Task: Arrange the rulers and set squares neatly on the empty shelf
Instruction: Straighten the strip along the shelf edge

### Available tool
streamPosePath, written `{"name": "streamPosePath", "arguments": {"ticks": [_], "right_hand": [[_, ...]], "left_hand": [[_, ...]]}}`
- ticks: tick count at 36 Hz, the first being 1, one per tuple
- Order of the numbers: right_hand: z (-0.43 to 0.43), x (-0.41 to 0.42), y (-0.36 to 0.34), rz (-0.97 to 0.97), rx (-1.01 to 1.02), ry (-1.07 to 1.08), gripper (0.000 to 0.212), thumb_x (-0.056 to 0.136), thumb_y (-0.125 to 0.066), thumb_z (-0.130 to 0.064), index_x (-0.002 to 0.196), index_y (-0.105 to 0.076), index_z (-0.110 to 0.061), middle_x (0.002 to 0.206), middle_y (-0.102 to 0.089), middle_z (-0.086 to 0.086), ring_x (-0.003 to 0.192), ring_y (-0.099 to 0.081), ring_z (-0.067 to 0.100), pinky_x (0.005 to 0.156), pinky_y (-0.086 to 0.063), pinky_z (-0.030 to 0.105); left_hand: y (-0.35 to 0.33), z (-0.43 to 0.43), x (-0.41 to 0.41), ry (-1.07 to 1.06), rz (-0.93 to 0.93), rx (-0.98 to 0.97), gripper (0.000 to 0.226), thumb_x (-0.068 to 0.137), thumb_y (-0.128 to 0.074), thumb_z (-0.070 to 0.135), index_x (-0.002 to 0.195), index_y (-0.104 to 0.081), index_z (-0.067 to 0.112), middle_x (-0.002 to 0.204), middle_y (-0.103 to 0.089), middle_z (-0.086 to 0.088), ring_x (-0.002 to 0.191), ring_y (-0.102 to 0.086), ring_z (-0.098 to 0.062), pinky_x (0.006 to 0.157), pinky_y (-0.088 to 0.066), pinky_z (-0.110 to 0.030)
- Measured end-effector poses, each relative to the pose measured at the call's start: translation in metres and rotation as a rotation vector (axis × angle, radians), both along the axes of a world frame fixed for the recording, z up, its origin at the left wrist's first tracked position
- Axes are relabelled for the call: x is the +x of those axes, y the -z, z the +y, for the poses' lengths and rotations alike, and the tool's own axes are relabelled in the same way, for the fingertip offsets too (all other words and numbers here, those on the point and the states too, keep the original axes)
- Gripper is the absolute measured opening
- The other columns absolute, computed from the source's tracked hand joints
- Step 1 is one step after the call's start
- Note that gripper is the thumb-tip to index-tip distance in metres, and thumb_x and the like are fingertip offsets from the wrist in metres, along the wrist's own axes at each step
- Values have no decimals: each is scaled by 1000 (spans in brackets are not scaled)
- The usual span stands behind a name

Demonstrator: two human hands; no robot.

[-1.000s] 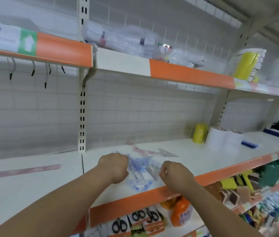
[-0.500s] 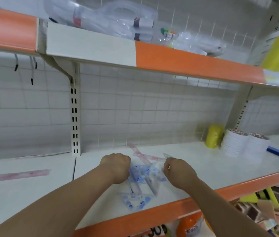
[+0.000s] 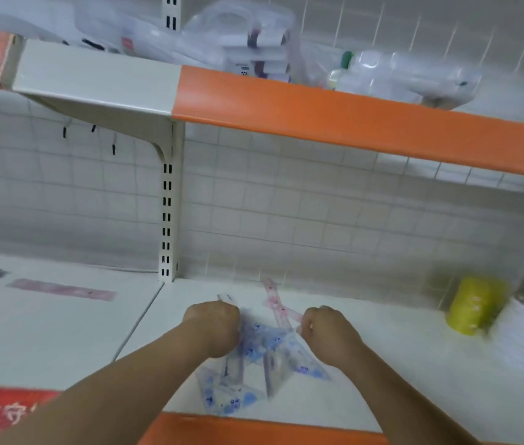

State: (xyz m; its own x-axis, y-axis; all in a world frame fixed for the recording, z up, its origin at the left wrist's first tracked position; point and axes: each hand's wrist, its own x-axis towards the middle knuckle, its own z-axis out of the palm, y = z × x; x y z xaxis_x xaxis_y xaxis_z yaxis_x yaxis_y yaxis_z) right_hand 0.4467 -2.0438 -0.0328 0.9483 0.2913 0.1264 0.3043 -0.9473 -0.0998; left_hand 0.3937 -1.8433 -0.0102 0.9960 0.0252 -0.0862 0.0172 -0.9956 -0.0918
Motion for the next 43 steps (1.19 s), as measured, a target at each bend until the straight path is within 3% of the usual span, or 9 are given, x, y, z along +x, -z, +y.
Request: {"name": "streamPosePath", "arguments": {"ticks": [4,8,16,20,24,27,33,37,43], "right_hand": [[7,7,10,48,39,-91,28,97,-42,-29,115,-60,-18,116,-53,8,110,-49,25,91,-39,28],[19,10,15,90,7,-163,32,98,-41,-33,121,-56,-17,122,-49,8,114,-41,27,94,-34,30],[22,17,18,187,10,-189,42,93,-49,-46,124,-55,-18,128,-45,8,120,-39,26,100,-36,33],[15,19,15,251,37,-164,37,88,-55,-52,103,-56,-18,112,-50,5,111,-45,26,86,-39,33],[13,22,14,251,71,-122,46,84,-60,-51,62,-34,-20,76,-36,-1,79,-41,22,61,-32,29],[13,23,16,289,143,-107,52,81,-65,-48,61,-23,-24,66,-24,-3,58,-24,13,49,-20,26],[14,23,9,287,169,-84,13,92,-50,-16,89,-38,-16,77,-39,-6,70,-39,12,52,-28,20],[10,27,7,264,164,-57,25,91,-45,-7,72,-35,-21,73,-39,-7,70,-40,13,51,-28,19],[-1,30,7,294,260,-33,21,89,-45,-3,76,-41,-19,86,-50,-1,75,-43,17,64,-35,25]], "left_hand": [[9,-6,-8,-85,69,-56,39,96,-46,41,123,-55,14,121,-60,-2,110,-58,-20,81,-43,-30],[14,-11,-14,-164,138,-99,55,87,-48,60,117,-59,14,107,-61,0,104,-60,-20,76,-43,-28],[17,-15,-16,-222,154,-161,45,88,-49,46,120,-56,15,118,-59,-3,112,-57,-21,88,-46,-31],[15,-14,-17,-222,167,-179,36,87,-56,41,109,-58,13,95,-51,0,90,-53,-19,79,-45,-28],[12,-11,-17,-227,153,-146,38,89,-58,35,118,-54,10,107,-55,-3,94,-54,-19,82,-46,-29],[14,-9,-16,-240,123,-121,30,91,-55,23,118,-52,11,104,-54,-2,92,-55,-20,76,-44,-28],[13,-3,-18,-260,37,-158,15,92,-46,4,102,-49,14,78,-41,2,82,-50,-19,71,-40,-25],[12,2,-19,-265,31,-189,25,90,-42,-1,110,-52,9,95,-50,-5,84,-49,-19,71,-39,-24],[13,5,-21,-256,62,-238,28,95,-38,2,122,-46,4,124,-55,-13,93,-51,-20,78,-41,-26]]}}
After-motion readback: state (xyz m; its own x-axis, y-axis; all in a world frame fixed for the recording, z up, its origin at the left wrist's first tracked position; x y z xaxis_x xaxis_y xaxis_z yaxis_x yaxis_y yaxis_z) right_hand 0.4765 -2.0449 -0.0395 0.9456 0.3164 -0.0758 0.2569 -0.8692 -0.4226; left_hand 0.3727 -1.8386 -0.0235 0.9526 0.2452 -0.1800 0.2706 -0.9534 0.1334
